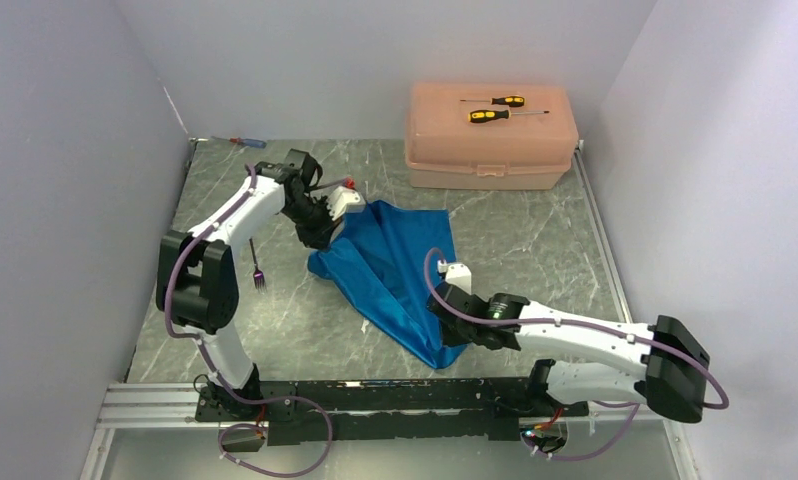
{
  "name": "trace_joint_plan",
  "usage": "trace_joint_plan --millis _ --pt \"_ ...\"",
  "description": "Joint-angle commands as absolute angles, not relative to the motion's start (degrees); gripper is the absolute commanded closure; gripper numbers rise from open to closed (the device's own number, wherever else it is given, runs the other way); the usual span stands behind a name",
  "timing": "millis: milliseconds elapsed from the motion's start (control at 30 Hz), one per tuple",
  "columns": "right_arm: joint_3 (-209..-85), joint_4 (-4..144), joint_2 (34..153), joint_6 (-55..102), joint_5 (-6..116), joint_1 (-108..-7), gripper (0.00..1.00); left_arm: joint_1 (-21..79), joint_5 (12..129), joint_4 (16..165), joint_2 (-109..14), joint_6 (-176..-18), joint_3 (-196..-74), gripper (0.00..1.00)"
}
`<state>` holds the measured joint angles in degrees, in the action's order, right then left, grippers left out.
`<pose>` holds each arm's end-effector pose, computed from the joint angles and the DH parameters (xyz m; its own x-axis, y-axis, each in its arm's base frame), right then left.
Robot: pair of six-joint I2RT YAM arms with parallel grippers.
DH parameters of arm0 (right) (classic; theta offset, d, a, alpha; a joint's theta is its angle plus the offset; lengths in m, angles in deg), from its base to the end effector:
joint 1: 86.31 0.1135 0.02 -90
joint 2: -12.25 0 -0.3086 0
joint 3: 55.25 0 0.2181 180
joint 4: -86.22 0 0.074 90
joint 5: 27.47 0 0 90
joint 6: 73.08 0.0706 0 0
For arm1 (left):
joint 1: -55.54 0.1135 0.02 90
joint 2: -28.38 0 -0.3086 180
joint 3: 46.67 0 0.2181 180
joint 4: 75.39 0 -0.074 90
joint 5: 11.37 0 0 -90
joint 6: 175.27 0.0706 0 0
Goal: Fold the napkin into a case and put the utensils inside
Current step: Pick up the crumpled napkin from the center of the board, then flatten out the crumpled napkin at the center of the board.
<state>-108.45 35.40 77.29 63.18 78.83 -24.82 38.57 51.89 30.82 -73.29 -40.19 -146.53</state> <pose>0.0978 0.1385 0.2226 -0.8580 -0.1269 -0.4977 -0.2343 0.9590 0.1594 0.3107 -0.1280 0.2761 -0.3938 0.7813 -0.4842 0.9156 0.3799 -0.1316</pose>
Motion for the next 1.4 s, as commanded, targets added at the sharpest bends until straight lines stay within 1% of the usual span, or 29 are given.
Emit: trace_joint_plan --millis 0,100,200,333,400,533,600,667,767,833,1000,1133,1367 --pt "-108.5 32.8 72.7 68.2 82.0 -23.1 1.0 38.6 51.1 31.2 -70.3 -41.7 -143.5 0.97" --pt "-108.8 30.2 70.8 69.6 82.9 -22.2 1.0 38.7 51.3 31.9 -68.3 -42.4 -142.0 0.97" --pt "-111.5 25.2 69.1 69.9 85.9 -22.1 1.0 38.8 53.1 32.4 -66.2 -44.2 -143.2 0.97" --pt "-122.0 19.4 68.0 66.0 94.1 -22.8 1.0 40.0 56.6 35.6 -62.8 -47.3 -149.7 0.97" --pt "-127.9 18.2 69.1 62.3 96.9 -25.7 1.0 40.7 57.8 37.0 -62.3 -48.2 -154.7 0.97" --pt "-138.4 21.9 71.6 52.2 98.7 -32.6 1.0 41.4 59.4 37.5 -62.8 -49.1 -166.8 0.97" --pt "-143.3 24.0 73.4 48.1 99.0 -35.2 1.0 41.7 61.3 39.7 -62.1 -48.7 -169.2 0.97" --pt "-148.0 25.7 75.3 44.8 100.4 -36.9 1.0 41.9 64.1 44.0 -60.4 -48.3 -168.8 0.97" --pt "-152.8 30.2 76.9 39.3 101.4 -39.4 1.0 42.4 68.4 52.7 -57.1 -47.9 -165.0 0.97" --pt "-155.3 33.3 78.4 36.4 100.5 -42.9 1.0 42.5 69.9 57.1 -56.1 -47.3 -163.2 0.97" --pt "-162.7 38.2 85.1 31.0 97.2 -50.1 1.0 43.2 73.1 60.4 -59.9 -48.6 -167.5 0.97" --pt "-172.6 40.1 91.8 28.4 93.3 -55.9 1.0 44.0 75.5 65.4 -65.2 -47.4 -172.9 0.97" --pt "-193.3 38.4 103.4 24.0 90.9 -60.5 1.0 44.5 76.3 67.2 -77.1 -44.8 -193.3 0.97"
